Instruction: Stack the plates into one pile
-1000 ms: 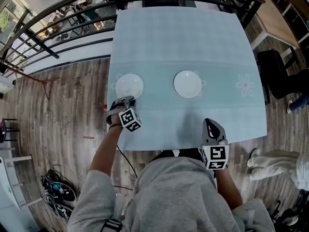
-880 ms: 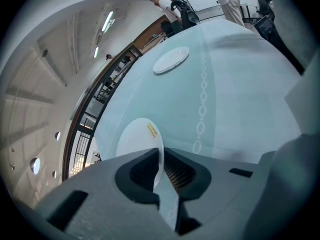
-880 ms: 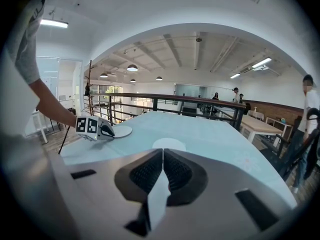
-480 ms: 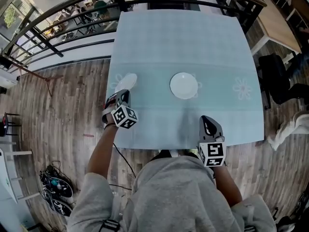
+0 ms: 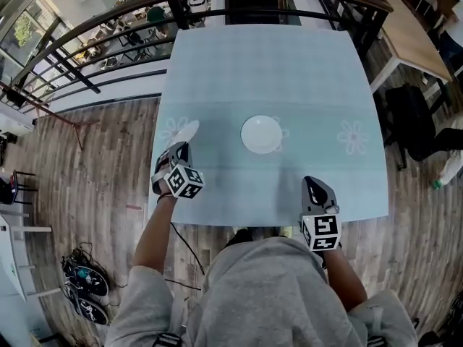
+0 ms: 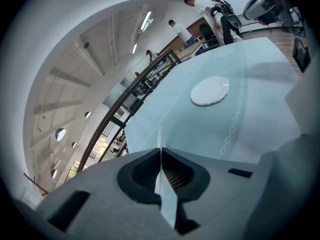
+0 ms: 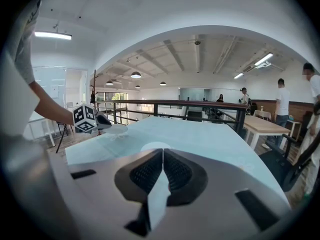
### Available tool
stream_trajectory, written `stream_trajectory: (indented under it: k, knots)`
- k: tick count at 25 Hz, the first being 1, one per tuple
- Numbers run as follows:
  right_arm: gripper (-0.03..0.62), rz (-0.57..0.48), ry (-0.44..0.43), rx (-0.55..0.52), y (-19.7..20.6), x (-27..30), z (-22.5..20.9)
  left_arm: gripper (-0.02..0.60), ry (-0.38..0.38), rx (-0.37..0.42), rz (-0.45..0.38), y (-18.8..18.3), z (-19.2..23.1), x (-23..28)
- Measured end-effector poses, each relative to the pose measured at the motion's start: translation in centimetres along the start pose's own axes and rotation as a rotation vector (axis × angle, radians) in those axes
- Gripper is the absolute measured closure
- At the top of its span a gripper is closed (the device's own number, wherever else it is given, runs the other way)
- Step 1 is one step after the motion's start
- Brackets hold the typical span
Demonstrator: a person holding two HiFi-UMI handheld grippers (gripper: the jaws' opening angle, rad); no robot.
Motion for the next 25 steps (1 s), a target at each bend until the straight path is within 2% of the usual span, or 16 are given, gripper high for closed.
stream_trajectory:
  k: [10, 25]
  knots:
    - [0.568, -0.028, -0.023, 0.006, 1.9, -1.4, -3.7, 0.555, -0.007, 0.04, -0.03, -5.5, -4.4, -0.8]
    - [0.568, -0.038, 0.014, 0.046, 5.9, -5.4, -10.3, 0.555, 0.055, 0.124, -0.089, -13.6, -13.1, 0.5]
Point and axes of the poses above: the fingertips, and each gripper's own axes: x forward along the fingers, z to its left, y out of its underside, the point moved 9 cm from there along -x, backward along the fingers, and after that the axes turned 13 degrees about -x, right-handed, at the moved point
